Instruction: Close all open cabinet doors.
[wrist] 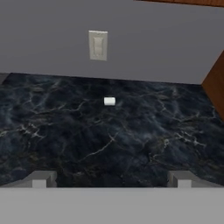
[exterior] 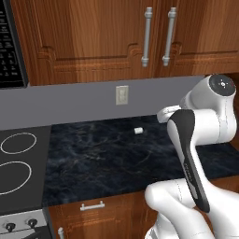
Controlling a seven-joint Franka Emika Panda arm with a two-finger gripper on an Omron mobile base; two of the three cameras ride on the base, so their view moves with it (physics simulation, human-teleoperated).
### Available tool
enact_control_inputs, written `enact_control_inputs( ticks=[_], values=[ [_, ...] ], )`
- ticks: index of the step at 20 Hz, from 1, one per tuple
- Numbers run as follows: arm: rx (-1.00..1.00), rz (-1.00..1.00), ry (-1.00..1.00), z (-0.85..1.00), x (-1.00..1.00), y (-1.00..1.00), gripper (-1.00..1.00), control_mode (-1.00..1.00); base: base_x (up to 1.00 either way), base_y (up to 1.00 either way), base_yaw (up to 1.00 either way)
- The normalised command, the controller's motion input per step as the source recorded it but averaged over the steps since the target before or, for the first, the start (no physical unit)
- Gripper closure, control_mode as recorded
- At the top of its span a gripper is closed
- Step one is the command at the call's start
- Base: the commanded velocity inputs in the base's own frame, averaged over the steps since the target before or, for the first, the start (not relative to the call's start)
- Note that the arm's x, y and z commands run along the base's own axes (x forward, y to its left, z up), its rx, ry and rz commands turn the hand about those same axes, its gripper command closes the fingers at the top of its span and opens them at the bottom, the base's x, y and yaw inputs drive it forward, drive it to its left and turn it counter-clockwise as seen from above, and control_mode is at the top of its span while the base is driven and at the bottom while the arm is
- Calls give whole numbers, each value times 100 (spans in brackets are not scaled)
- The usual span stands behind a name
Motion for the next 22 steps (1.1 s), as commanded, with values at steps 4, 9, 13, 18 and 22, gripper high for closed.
enact_control_inputs(
  ticks=[4,9,13,18,22],
  values=[
    [0,0,0,0,0,0,-100,100,-46,0,0],
    [0,0,0,0,0,0,-100,100,-43,0,0],
    [0,0,0,0,0,0,-100,100,-32,5,-4],
    [0,0,0,0,0,0,-100,100,-17,19,-2],
    [0,0,0,0,0,0,-100,100,-23,13,47]
  ],
)
